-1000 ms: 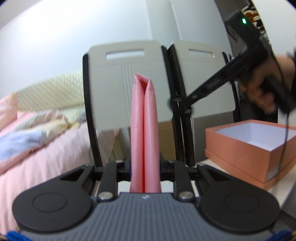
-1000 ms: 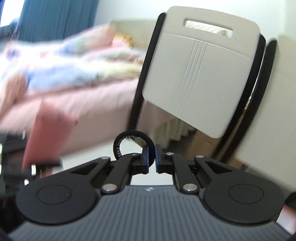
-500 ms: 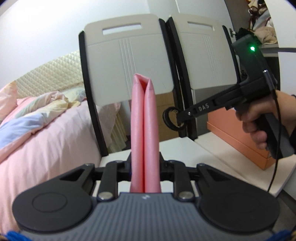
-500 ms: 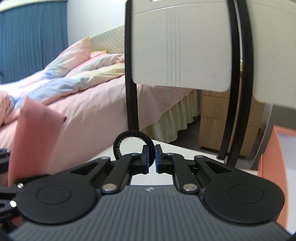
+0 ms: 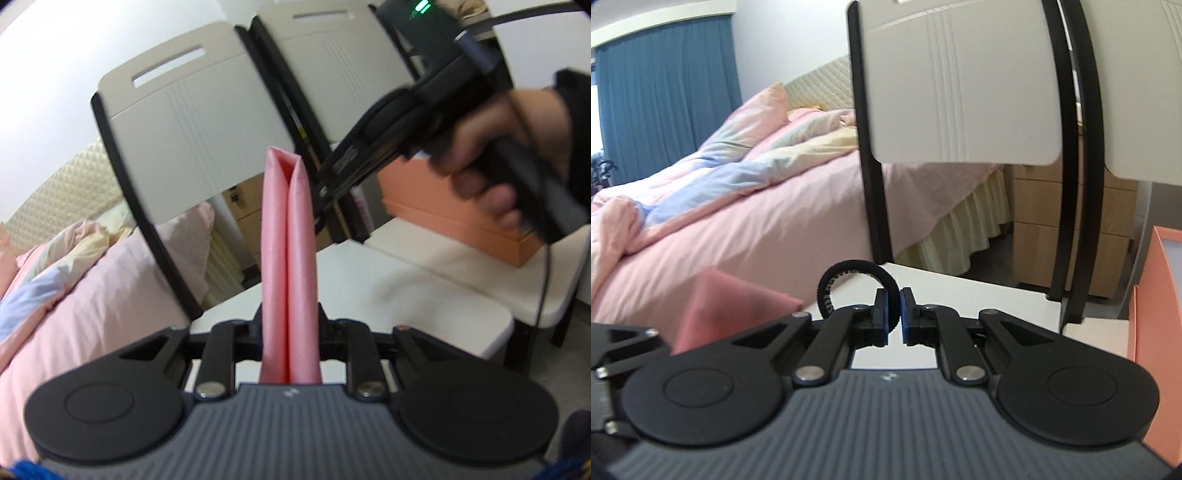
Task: Fold shopping bag
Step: 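Carry the black band with the right tool to the strip's folded end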
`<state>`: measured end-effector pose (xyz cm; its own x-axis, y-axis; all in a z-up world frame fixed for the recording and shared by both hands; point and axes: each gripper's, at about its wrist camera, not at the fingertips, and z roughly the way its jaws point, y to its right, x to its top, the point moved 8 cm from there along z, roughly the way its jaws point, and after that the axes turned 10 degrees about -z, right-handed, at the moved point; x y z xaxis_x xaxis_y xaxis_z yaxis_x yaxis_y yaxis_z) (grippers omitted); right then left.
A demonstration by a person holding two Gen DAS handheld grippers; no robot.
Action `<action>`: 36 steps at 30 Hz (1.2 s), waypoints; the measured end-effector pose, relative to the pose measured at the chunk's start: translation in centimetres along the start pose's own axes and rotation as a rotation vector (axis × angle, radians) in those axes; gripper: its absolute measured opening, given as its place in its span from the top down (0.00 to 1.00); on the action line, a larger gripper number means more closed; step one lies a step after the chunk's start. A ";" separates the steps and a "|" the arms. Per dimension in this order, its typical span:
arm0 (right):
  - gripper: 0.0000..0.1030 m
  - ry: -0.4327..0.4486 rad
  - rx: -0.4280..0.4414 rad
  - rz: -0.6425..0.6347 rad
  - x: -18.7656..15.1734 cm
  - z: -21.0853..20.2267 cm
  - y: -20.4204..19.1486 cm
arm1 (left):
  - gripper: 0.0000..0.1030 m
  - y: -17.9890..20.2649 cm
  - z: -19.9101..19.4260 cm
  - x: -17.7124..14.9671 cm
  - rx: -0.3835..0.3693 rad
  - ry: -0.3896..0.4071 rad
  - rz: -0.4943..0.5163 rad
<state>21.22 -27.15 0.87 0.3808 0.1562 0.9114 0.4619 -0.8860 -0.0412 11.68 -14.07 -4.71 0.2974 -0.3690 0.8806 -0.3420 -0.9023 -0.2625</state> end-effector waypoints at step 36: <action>0.82 0.266 0.657 0.291 0.3 -5.6 -0.5 | 0.85 1.6 -1.4 0.8 0.023 0.099 0.122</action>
<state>16.63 -29.12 3.45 0.3931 -0.2278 0.8908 0.7854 -0.4206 -0.4542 10.13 -15.47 -3.86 0.1654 -0.4535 0.8758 -0.3495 -0.8573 -0.3779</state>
